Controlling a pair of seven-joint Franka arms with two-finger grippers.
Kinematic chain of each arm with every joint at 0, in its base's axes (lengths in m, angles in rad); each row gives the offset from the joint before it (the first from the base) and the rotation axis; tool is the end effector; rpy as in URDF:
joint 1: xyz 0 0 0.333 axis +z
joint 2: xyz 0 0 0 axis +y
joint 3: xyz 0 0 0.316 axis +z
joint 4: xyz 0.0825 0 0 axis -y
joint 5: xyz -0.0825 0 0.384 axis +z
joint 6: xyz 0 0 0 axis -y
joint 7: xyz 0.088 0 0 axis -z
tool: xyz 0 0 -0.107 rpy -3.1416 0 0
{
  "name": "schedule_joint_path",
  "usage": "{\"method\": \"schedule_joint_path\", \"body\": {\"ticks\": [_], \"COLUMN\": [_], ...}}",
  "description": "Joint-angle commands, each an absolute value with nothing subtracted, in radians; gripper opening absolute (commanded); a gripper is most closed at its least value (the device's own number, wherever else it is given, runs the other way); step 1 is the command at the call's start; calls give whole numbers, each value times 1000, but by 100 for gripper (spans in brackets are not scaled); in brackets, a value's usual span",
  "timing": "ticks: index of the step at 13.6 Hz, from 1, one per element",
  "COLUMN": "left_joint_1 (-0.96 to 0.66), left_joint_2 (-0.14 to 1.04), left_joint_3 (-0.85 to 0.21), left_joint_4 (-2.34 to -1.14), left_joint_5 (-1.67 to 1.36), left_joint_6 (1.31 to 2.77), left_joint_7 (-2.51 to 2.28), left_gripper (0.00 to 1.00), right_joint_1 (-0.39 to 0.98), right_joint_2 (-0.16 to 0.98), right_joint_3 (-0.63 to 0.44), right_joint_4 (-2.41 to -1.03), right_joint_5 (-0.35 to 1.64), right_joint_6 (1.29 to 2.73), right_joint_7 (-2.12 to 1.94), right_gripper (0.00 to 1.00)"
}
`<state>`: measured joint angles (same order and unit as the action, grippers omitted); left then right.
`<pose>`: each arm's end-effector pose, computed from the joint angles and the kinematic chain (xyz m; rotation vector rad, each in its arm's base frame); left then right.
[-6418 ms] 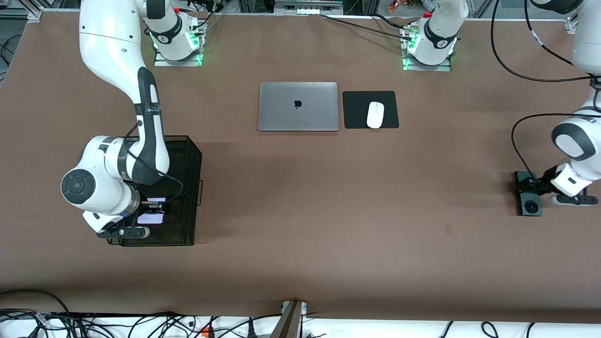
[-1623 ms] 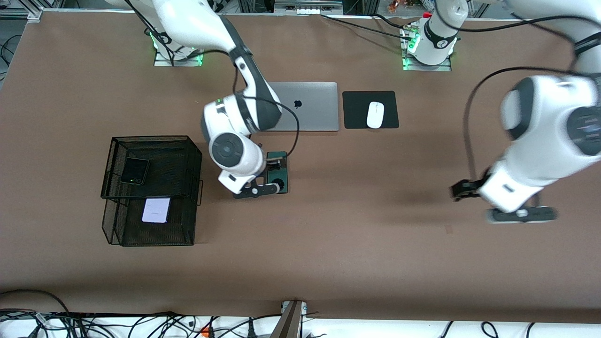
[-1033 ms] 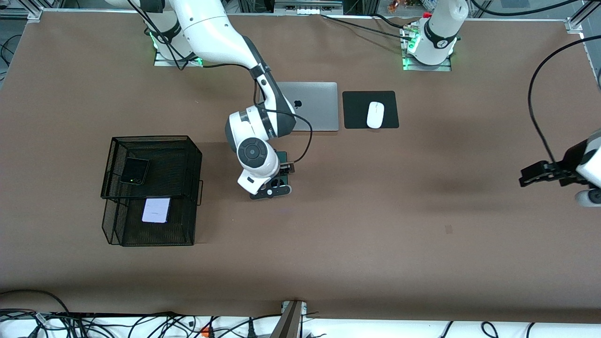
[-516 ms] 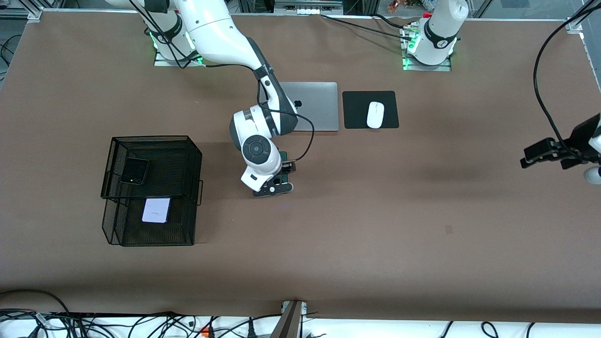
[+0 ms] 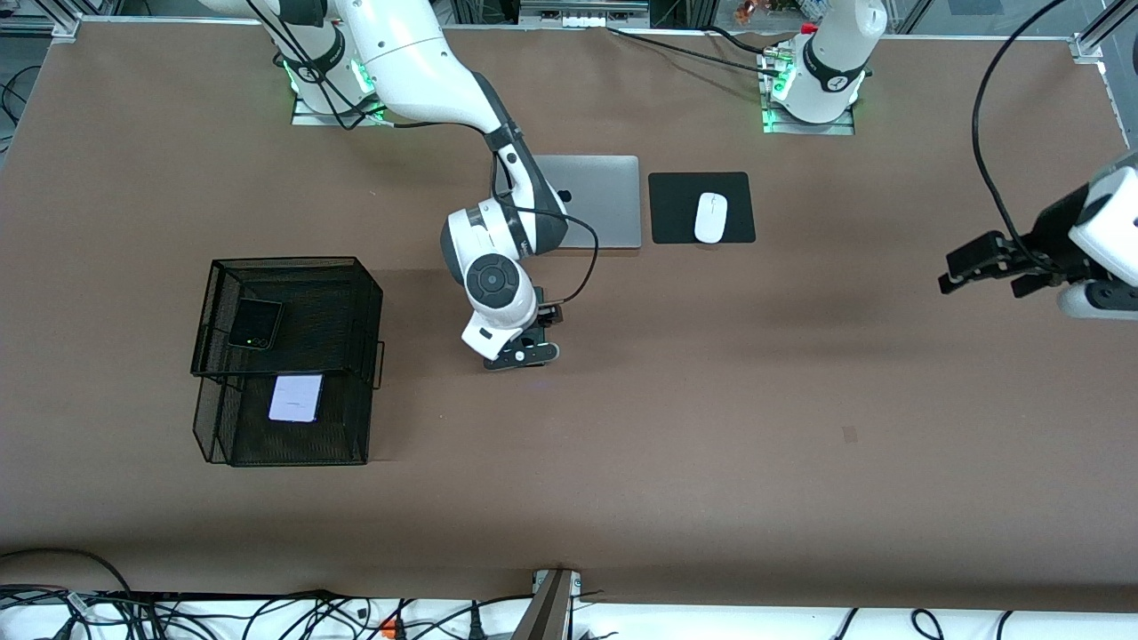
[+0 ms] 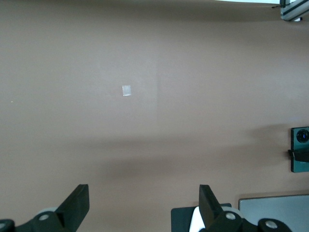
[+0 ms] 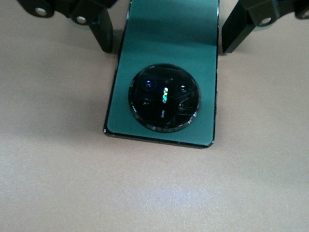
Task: Place phones with both arms
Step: 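Carry the green phone toward the basket with the right gripper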
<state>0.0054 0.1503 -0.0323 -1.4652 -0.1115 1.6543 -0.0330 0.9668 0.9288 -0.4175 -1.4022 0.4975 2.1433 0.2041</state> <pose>0.6078 -0.0259 0.5955 3.0238 0.0207 0.0535 0.5672 0.4379 0.1671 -3.0996 -0.2898 0.1725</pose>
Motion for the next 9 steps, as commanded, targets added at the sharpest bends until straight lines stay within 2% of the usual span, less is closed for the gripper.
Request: {"method": "schedule_joint_path", "body": {"ticks": [1, 2, 3, 4, 5, 7, 9], "left_joint_1": [26, 25, 25, 25, 26, 29, 28], "left_joint_2": [91, 91, 86, 84, 81, 81, 81], "left_joint_3": [-60, -61, -61, -61, -58, -58, -61], "left_joint_4": [-1517, -1517, -1511, -1503, -1502, -1505, -1512], "left_joint_5": [-83, -78, -71, -71, -69, -69, -55], "left_joint_6": [1658, 1652, 1643, 1638, 1638, 1641, 1631], "left_joint_7": [-41, -43, -43, -41, -41, -41, -41], "left_gripper": [100, 100, 100, 100, 100, 100, 100], "right_joint_1": [982, 989, 994, 994, 994, 996, 994], "right_joint_2": [933, 933, 931, 930, 927, 920, 878], "right_joint_3": [-423, -423, -423, -423, -425, -429, -449], "right_joint_4": [-1430, -1436, -1440, -1440, -1440, -1439, -1439], "right_joint_5": [517, 517, 517, 518, 518, 520, 518], "right_joint_6": [2190, 2207, 2212, 2214, 2212, 2207, 2200], "right_joint_7": [204, 204, 204, 204, 204, 203, 238], "right_gripper": [95, 88, 75, 40, 24, 5, 1]}}
